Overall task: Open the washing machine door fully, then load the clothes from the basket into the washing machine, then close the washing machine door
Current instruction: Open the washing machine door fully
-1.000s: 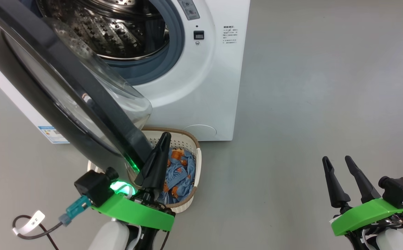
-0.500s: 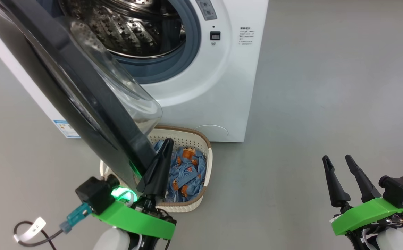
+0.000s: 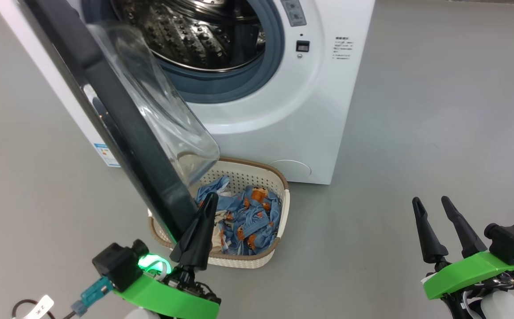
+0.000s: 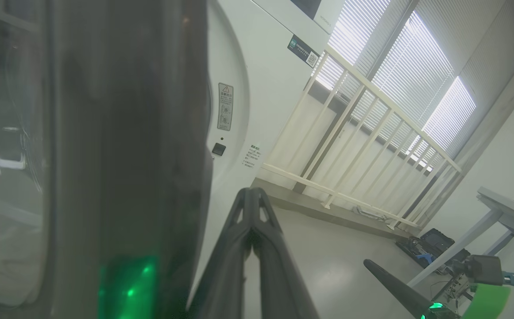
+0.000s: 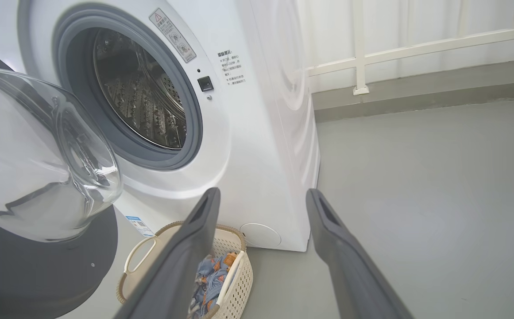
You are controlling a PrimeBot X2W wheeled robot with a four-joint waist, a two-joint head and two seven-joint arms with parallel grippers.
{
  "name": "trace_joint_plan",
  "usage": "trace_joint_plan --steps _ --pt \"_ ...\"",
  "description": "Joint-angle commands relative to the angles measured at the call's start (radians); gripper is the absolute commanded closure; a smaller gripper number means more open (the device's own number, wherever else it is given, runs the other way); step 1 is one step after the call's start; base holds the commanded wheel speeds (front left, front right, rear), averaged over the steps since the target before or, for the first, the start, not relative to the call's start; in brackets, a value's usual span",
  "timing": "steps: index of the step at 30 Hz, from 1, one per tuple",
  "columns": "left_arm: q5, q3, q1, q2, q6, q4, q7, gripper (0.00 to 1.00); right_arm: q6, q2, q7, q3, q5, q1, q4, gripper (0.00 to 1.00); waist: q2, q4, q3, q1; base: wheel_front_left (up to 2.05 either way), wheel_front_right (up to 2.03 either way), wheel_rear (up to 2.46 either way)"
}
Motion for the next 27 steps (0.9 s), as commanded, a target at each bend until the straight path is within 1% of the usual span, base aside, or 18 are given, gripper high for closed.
trace_joint_plan --steps 1,9,27 --pt "0.010 0.073 0.000 0.052 0.020 -0.005 -0.006 1.00 0.006 -0.014 -0.012 0.014 -0.013 -0.018 -0.024 0.00 0.0000 0.011 0.000 0.0000 0.00 0.00 0.00" --pt "0.020 0.079 0.024 0.069 0.034 -0.030 -0.006 1.00 0.006 -0.013 -0.012 0.018 -0.015 -0.022 -0.026 0.00 0.0000 0.046 0.003 0.0000 0.00 0.00 0.00" --pt "0.029 0.126 0.151 0.124 0.135 -0.191 0.010 1.00 0.006 -0.027 -0.012 0.015 -0.013 -0.019 -0.027 0.00 0.0000 0.136 0.006 0.0000 0.00 0.00 0.00"
